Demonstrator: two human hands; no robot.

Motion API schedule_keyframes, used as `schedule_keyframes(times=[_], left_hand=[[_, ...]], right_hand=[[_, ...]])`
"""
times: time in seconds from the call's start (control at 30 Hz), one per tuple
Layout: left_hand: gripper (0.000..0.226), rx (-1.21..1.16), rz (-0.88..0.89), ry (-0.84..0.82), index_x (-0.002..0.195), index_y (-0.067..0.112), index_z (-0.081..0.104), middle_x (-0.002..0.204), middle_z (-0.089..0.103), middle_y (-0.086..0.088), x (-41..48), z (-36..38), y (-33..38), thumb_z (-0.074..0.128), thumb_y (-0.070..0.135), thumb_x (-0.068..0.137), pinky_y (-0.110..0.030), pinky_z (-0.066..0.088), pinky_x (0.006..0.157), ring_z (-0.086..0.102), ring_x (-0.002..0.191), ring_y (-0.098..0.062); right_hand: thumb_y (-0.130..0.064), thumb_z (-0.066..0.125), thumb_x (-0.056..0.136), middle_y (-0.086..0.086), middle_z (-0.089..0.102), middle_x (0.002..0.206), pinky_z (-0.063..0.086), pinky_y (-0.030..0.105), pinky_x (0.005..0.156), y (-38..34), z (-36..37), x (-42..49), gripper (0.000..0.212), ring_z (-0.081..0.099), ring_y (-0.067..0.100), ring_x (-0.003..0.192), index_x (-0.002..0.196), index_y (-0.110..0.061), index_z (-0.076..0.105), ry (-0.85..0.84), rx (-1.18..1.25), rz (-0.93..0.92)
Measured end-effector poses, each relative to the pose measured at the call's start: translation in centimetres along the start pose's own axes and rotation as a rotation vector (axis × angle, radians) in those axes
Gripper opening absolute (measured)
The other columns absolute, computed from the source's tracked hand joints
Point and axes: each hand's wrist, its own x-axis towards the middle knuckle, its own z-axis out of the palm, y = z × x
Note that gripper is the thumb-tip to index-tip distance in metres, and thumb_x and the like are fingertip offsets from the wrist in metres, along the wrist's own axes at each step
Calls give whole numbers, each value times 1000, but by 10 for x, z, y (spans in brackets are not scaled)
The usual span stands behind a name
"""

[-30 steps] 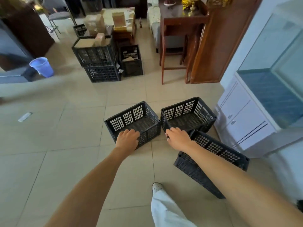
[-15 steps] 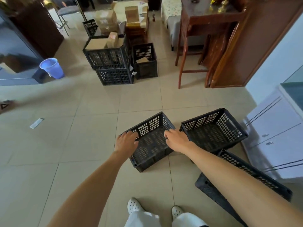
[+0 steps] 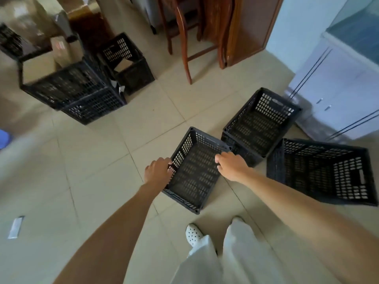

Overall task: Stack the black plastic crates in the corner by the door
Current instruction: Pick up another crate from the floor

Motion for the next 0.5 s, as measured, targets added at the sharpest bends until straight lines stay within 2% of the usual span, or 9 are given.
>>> schedule_keyframes(times=[0.23,0.37,0.5], left_hand=[[28,-9,93,-32,122,23,60,119,65,-1,94,25,-4,50,29,96,-40,48,89,61,109,-24],[28,-56,50,-74,123,25,57,119,64,0,140,57,-11,49,29,96,-41,49,89,60,108,-24],[30,-70,52,-119,125,24,55,119,63,-1,184,91,-9,51,29,96,-42,48,88,60,108,-25]], right_hand=[[-30,46,94,3,62,113,52,41,86,35,48,43,23,60,22,104,110,-17,56,-27,139,196],[-27,44,96,4,62,114,49,40,88,51,78,73,26,60,24,104,116,-15,55,-99,153,285],[-25,41,98,7,61,114,45,40,86,61,106,109,26,58,25,103,119,-14,53,-128,122,299]])
